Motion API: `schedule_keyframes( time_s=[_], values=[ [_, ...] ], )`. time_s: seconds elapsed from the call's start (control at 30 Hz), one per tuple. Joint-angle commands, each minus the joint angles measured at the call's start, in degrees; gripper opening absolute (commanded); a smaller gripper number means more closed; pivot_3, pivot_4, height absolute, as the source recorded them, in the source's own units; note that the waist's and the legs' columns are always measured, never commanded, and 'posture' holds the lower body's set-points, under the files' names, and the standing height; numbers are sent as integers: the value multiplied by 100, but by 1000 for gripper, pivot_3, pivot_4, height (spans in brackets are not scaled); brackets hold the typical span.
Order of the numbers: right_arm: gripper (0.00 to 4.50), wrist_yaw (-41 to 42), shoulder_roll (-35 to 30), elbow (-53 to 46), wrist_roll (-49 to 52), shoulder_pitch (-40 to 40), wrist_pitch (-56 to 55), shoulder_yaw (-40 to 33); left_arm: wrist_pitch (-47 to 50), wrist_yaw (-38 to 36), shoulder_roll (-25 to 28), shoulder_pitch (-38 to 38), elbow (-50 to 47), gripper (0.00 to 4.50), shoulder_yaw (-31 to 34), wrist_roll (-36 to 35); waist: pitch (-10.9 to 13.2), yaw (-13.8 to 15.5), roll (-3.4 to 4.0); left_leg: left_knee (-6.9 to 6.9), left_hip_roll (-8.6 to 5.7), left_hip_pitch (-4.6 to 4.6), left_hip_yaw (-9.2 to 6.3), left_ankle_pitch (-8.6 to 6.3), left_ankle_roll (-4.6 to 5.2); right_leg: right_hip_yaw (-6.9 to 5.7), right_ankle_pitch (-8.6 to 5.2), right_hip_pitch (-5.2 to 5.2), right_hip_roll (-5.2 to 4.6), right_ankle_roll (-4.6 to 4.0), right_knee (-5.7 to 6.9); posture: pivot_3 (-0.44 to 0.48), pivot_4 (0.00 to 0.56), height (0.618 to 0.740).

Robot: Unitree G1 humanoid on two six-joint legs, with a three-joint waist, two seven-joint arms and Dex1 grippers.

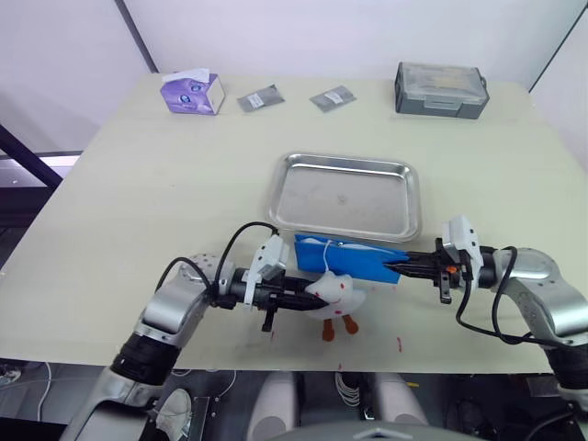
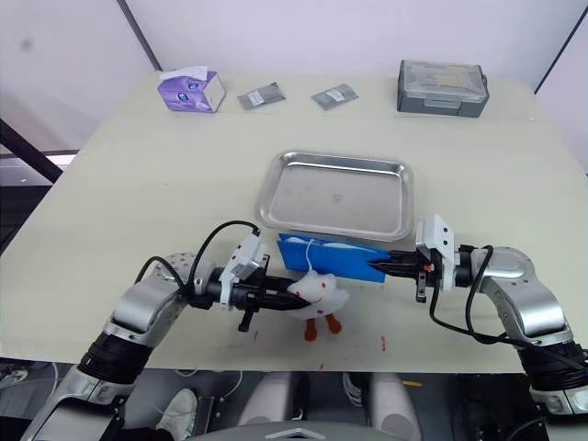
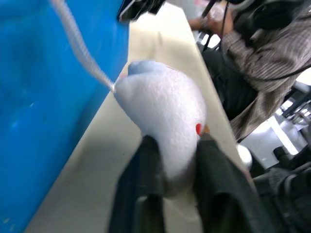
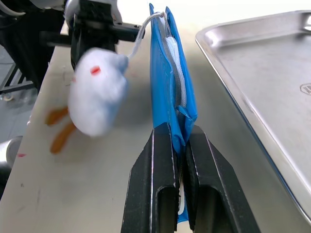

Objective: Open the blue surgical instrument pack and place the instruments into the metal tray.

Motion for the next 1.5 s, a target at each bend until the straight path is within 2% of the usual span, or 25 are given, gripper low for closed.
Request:
schedule_keyframes(
  time_s=[0.03,0.13,0.23,0.43,0.53,0.63,0.77,1.07,1.2,1.47,1.5],
  values=[
    [0,-48,-20,-260,138,19,-93,-281,256,-106,480,138,-435,84,780,-519,0,3,1,0,0,1,0,0,0,0,0,0,0,0,1,0,150,740],
    [0,-37,-22,-273,136,63,-115,-298,461,-323,980,275,-435,84,1295,-844,1,11,2,-1,4,1,-1,0,0,-1,0,0,-1,0,0,0,150,740],
    [0,-24,5,-312,144,61,-140,-286,338,-535,1320,259,-77,84,1551,-805,2,26,3,-1,3,1,-1,0,0,-1,0,0,-3,0,-2,0,150,740],
    [0,129,-13,-494,325,37,-37,-274,10,-763,1622,97,587,84,1604,-489,3,25,4,-1,-2,0,1,0,0,-4,0,1,-1,0,-5,0,150,740],
    [0,214,-22,-720,681,-25,127,-392,-355,-877,1809,-227,1481,84,1541,-80,4,25,5,-1,-3,0,1,0,0,-4,0,0,-1,0,-4,0,150,740],
    [0,37,97,-844,1244,-92,437,-668,-459,-1058,1916,-346,1903,84,1478,86,6,14,5,-1,-2,0,0,0,0,-6,0,0,3,0,-4,0,150,740],
    [0,-324,258,-1013,2031,-204,1001,-1011,-229,-1249,1961,-318,1983,84,1457,1,7,18,4,-1,1,-3,0,0,0,-5,0,0,2,0,-5,0,150,740],
    [0,-1375,913,-1166,3155,-648,1488,-1505,9,-1364,2078,44,1513,84,1310,-97,8,15,4,-2,5,-4,-1,0,0,-5,0,-2,2,0,0,0,150,740],
    [0,-1051,703,-1312,2534,-431,1334,-1105,41,-1240,2020,-48,1478,84,1311,-146,9,27,5,-2,3,-4,0,0,0,-5,0,-3,1,0,-2,0,150,740],
    [0,-730,589,-1319,1961,-271,1038,-777,-124,-901,1736,-397,1578,84,1349,-55,9,21,4,-2,0,-8,0,0,0,-6,0,-5,2,0,0,0,150,740],
    [0,-560,488,-1267,1587,-209,762,-612,-177,-913,1721,-419,1620,84,1327,-6,9,15,4,-2,0,-8,0,0,0,-7,0,-6,2,0,0,0,150,740]
  ],
)
